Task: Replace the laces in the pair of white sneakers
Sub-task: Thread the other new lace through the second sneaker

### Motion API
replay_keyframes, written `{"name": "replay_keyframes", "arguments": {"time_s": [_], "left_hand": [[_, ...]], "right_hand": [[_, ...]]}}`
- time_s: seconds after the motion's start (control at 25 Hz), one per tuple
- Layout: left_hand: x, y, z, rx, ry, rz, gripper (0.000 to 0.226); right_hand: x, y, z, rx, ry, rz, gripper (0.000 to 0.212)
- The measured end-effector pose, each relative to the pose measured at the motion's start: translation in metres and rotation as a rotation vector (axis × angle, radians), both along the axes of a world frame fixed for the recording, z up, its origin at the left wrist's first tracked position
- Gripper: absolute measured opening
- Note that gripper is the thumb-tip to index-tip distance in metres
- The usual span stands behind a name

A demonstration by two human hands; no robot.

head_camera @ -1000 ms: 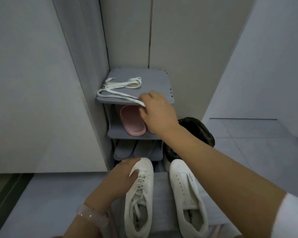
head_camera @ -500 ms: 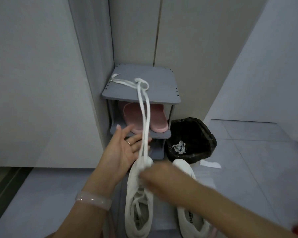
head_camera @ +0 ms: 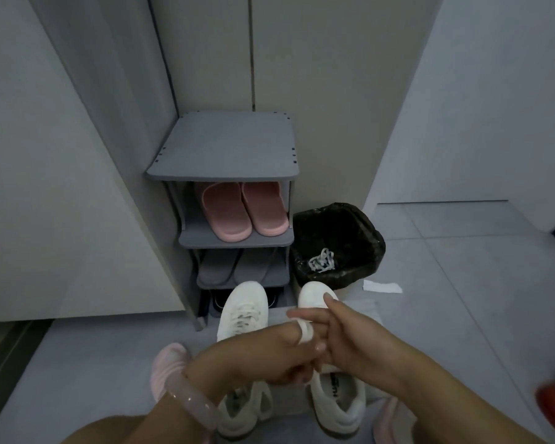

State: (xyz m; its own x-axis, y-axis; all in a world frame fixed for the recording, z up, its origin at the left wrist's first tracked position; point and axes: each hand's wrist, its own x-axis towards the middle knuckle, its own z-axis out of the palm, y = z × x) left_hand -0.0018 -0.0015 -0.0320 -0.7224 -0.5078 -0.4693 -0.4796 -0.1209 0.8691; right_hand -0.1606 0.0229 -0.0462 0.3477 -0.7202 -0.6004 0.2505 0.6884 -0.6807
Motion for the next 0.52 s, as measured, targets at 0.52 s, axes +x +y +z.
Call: {"name": "replay_keyframes", "arguments": {"time_s": [0.52], "left_hand": [[-0.015,-0.028,-0.007,0.501,0.730,0.475,0.045]], "right_hand": [[-0.009,-0.003,0.005,-0.335,0.007,-0.146,0.038]]}}
